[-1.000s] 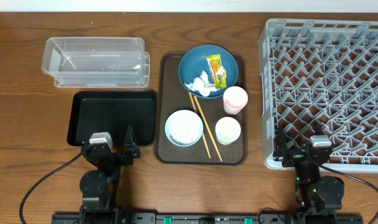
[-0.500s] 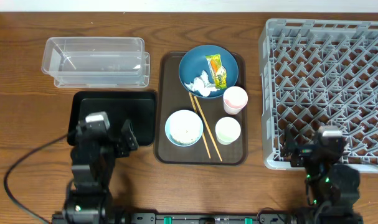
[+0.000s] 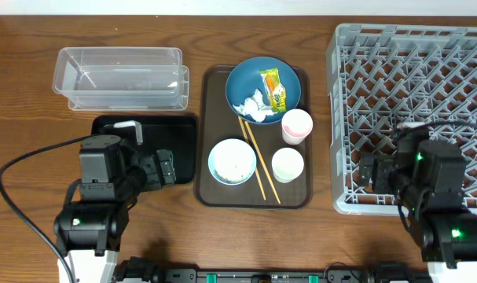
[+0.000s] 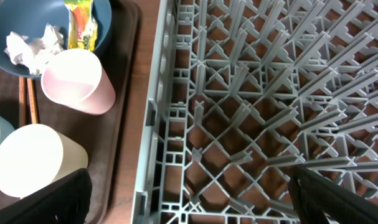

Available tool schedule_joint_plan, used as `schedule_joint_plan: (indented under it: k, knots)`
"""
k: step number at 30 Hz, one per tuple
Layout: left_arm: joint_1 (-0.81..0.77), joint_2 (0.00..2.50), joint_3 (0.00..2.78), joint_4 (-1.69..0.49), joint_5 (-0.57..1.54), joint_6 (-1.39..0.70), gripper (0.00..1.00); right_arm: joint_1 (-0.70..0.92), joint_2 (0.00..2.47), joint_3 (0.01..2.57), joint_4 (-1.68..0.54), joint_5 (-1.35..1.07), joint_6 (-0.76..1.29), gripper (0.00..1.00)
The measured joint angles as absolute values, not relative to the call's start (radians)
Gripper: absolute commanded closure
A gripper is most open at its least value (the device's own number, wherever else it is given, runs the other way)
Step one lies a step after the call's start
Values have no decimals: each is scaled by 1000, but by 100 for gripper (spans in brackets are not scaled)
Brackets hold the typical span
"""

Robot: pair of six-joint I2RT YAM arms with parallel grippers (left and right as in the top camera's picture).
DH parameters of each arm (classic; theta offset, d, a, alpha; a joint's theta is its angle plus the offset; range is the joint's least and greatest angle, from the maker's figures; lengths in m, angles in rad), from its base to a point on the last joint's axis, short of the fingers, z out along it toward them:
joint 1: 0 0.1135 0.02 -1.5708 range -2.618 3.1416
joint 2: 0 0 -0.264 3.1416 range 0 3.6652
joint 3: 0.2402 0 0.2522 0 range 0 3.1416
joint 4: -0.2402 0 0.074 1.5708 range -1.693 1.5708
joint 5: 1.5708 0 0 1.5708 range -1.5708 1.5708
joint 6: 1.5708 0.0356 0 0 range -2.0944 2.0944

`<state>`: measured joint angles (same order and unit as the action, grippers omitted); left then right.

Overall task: Sort waste into correct bins and load items into the dishwasher rack
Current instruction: 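Reach the left gripper to the blue plate and grasp the white tissue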

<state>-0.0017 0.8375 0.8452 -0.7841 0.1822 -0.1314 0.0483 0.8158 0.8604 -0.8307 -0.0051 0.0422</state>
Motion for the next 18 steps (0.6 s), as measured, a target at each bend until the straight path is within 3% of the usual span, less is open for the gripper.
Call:
schedule_joint_plan:
  k: [9,18]
  knots:
    - [-2,851,852,-850,211,-132,5,48,843,898,-833,-27,42,1]
    - [-2,881,854,-656,303,-219,5,48,842,902,-853,-27,42,1]
